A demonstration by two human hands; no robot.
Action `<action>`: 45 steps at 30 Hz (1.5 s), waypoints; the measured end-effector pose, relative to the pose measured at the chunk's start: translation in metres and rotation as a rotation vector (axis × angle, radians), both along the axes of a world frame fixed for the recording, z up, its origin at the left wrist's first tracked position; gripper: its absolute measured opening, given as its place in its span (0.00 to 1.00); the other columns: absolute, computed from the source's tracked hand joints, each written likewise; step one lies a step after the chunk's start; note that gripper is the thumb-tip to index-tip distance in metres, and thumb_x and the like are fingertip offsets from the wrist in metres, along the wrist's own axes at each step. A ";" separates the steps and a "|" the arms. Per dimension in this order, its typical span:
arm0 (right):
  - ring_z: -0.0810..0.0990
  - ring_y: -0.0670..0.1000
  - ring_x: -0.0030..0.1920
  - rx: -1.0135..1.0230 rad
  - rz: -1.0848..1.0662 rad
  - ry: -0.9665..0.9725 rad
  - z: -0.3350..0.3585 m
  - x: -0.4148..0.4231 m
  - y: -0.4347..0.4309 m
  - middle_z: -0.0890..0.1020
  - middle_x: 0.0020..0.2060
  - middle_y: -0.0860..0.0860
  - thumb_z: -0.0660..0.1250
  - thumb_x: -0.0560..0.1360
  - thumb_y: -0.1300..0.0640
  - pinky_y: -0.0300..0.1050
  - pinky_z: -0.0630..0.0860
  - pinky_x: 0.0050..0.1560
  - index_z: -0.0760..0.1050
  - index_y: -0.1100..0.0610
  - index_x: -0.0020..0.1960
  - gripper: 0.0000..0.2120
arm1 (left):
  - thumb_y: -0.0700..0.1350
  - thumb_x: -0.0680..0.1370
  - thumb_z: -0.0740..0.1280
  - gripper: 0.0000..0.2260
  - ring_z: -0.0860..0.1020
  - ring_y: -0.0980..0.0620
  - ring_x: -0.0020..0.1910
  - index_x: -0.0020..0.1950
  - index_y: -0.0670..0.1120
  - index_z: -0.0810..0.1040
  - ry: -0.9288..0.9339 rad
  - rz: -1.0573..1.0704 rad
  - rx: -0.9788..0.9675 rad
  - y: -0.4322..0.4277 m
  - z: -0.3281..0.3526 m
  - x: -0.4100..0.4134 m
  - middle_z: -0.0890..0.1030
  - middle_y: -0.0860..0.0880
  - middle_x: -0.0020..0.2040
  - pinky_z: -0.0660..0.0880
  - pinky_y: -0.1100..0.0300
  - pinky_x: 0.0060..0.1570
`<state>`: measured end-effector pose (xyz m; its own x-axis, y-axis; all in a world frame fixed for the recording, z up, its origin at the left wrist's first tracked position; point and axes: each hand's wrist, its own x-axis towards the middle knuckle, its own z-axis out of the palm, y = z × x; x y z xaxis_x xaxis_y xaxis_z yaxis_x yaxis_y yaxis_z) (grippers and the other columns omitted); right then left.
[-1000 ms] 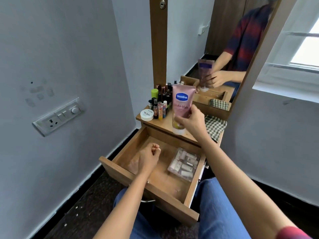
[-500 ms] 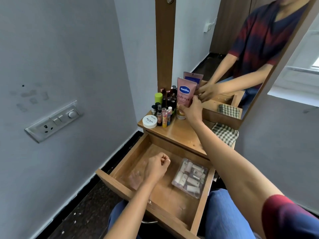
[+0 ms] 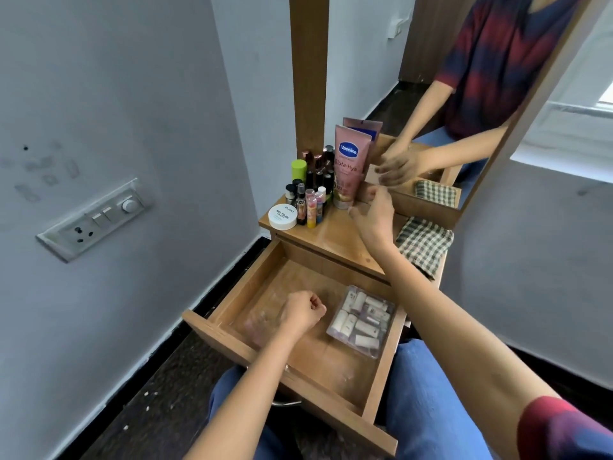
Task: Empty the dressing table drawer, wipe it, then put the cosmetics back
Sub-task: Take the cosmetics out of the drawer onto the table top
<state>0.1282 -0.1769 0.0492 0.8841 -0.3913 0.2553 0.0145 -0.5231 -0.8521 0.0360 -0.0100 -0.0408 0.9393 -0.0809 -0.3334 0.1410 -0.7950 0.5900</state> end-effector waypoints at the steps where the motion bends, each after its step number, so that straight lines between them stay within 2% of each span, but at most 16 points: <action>1: 0.73 0.49 0.53 -0.052 0.010 -0.046 -0.001 -0.016 0.000 0.74 0.55 0.53 0.70 0.71 0.64 0.42 0.72 0.57 0.70 0.59 0.58 0.18 | 0.49 0.76 0.67 0.07 0.81 0.49 0.45 0.48 0.47 0.78 0.059 -0.015 0.011 -0.002 0.004 -0.001 0.82 0.48 0.45 0.76 0.59 0.45; 4: 0.76 0.47 0.43 -0.205 0.149 -0.116 -0.015 -0.073 0.001 0.77 0.45 0.50 0.68 0.71 0.67 0.32 0.73 0.43 0.74 0.59 0.50 0.09 | 0.51 0.77 0.64 0.10 0.80 0.50 0.37 0.53 0.47 0.76 0.262 -0.029 0.034 -0.014 0.007 -0.006 0.82 0.46 0.43 0.78 0.58 0.42; 7: 0.77 0.50 0.44 -0.371 0.418 0.158 -0.045 -0.124 0.004 0.77 0.45 0.50 0.69 0.70 0.66 0.38 0.71 0.43 0.76 0.58 0.50 0.10 | 0.48 0.79 0.63 0.18 0.79 0.51 0.28 0.65 0.40 0.73 0.411 0.039 -0.006 -0.023 0.007 -0.013 0.81 0.43 0.43 0.75 0.61 0.26; 10: 0.73 0.60 0.59 -0.766 0.547 0.512 -0.074 -0.155 0.006 0.72 0.58 0.58 0.67 0.74 0.60 0.48 0.70 0.54 0.68 0.61 0.63 0.19 | 0.43 0.78 0.62 0.21 0.81 0.45 0.48 0.70 0.36 0.67 0.356 0.022 0.003 -0.030 0.015 -0.019 0.78 0.39 0.61 0.76 0.59 0.38; 11: 0.71 0.61 0.61 -0.846 0.543 0.559 -0.078 -0.160 0.008 0.71 0.60 0.59 0.65 0.75 0.60 0.50 0.70 0.56 0.66 0.62 0.65 0.20 | 0.43 0.79 0.62 0.22 0.79 0.46 0.52 0.71 0.35 0.66 0.332 0.015 0.016 -0.031 0.017 -0.021 0.76 0.39 0.64 0.75 0.60 0.40; 13: 0.71 0.60 0.61 -0.928 0.508 0.560 -0.083 -0.165 0.010 0.71 0.60 0.58 0.64 0.75 0.62 0.50 0.71 0.55 0.65 0.61 0.66 0.20 | 0.42 0.81 0.61 0.21 0.77 0.49 0.49 0.71 0.34 0.65 0.323 0.049 -0.022 -0.035 0.017 -0.022 0.75 0.40 0.64 0.72 0.62 0.36; 15: 0.71 0.59 0.61 -0.935 0.488 0.528 -0.086 -0.165 0.010 0.72 0.60 0.58 0.64 0.74 0.63 0.49 0.71 0.54 0.64 0.60 0.66 0.21 | 0.41 0.81 0.60 0.20 0.75 0.52 0.42 0.71 0.34 0.65 0.318 0.071 -0.061 -0.039 0.022 -0.028 0.75 0.40 0.63 0.71 0.66 0.31; 18: 0.71 0.59 0.60 -0.894 0.453 0.487 -0.090 -0.165 0.010 0.71 0.60 0.57 0.65 0.74 0.62 0.49 0.71 0.54 0.65 0.60 0.65 0.21 | 0.42 0.81 0.61 0.16 0.71 0.55 0.32 0.66 0.34 0.72 0.366 0.110 -0.166 -0.040 0.022 -0.032 0.76 0.43 0.51 0.66 0.70 0.18; 20: 0.72 0.59 0.58 -0.867 0.419 0.417 -0.094 -0.168 0.010 0.72 0.58 0.57 0.66 0.74 0.61 0.49 0.71 0.53 0.66 0.60 0.63 0.19 | 0.42 0.81 0.61 0.14 0.72 0.55 0.32 0.63 0.35 0.76 0.393 0.136 -0.249 -0.038 0.025 -0.034 0.77 0.44 0.48 0.67 0.70 0.20; 22: 0.73 0.59 0.56 -0.838 0.396 0.336 -0.098 -0.171 0.010 0.73 0.57 0.57 0.67 0.72 0.59 0.49 0.71 0.53 0.68 0.60 0.62 0.19 | 0.40 0.81 0.60 0.13 0.76 0.53 0.38 0.62 0.36 0.76 0.439 0.169 -0.327 -0.034 0.024 -0.033 0.79 0.43 0.50 0.75 0.70 0.30; 24: 0.73 0.59 0.56 -0.790 0.389 0.267 -0.099 -0.174 0.010 0.74 0.58 0.57 0.68 0.72 0.56 0.49 0.72 0.55 0.69 0.60 0.62 0.21 | 0.38 0.81 0.59 0.12 0.81 0.50 0.45 0.62 0.36 0.75 0.498 0.217 -0.440 -0.026 0.027 -0.031 0.80 0.42 0.53 0.81 0.60 0.46; 26: 0.73 0.60 0.60 -0.735 0.429 0.174 -0.099 -0.179 0.014 0.74 0.61 0.58 0.69 0.71 0.54 0.52 0.73 0.60 0.70 0.60 0.64 0.24 | 0.38 0.81 0.60 0.12 0.83 0.49 0.47 0.62 0.35 0.74 0.511 0.226 -0.491 -0.011 0.038 -0.032 0.81 0.40 0.54 0.80 0.54 0.53; 30: 0.70 0.59 0.69 -0.756 0.514 -0.043 -0.086 -0.187 0.024 0.73 0.66 0.57 0.62 0.76 0.49 0.55 0.68 0.70 0.67 0.60 0.70 0.26 | 0.35 0.80 0.60 0.09 0.82 0.45 0.51 0.58 0.33 0.74 0.510 0.259 -0.674 0.023 0.058 -0.037 0.80 0.37 0.54 0.81 0.55 0.50; 33: 0.70 0.59 0.69 -0.777 0.506 -0.168 -0.065 -0.183 0.030 0.73 0.67 0.58 0.59 0.77 0.50 0.53 0.68 0.70 0.67 0.60 0.70 0.24 | 0.34 0.81 0.59 0.05 0.81 0.46 0.47 0.50 0.36 0.74 0.449 0.278 -0.792 0.034 0.083 -0.040 0.80 0.38 0.49 0.81 0.58 0.44; 35: 0.70 0.60 0.69 -0.793 0.465 -0.220 -0.051 -0.173 0.031 0.73 0.67 0.59 0.59 0.78 0.51 0.54 0.69 0.69 0.68 0.61 0.69 0.23 | 0.35 0.81 0.59 0.04 0.80 0.48 0.46 0.51 0.37 0.73 0.404 0.274 -0.818 0.033 0.097 -0.032 0.80 0.40 0.48 0.81 0.59 0.42; 45: 0.62 0.59 0.74 -0.815 0.446 -0.004 -0.032 -0.103 0.003 0.67 0.72 0.58 0.58 0.81 0.54 0.55 0.62 0.73 0.63 0.59 0.73 0.22 | 0.38 0.83 0.57 0.12 0.80 0.48 0.43 0.64 0.35 0.72 0.364 0.340 -0.877 -0.014 0.102 0.030 0.80 0.41 0.45 0.79 0.56 0.45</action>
<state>0.0256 -0.1737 0.0173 0.9081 0.2862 0.3056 0.3605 -0.9056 -0.2232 0.0665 -0.0244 0.0616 0.8108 -0.1821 -0.5562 0.5680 0.0155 0.8229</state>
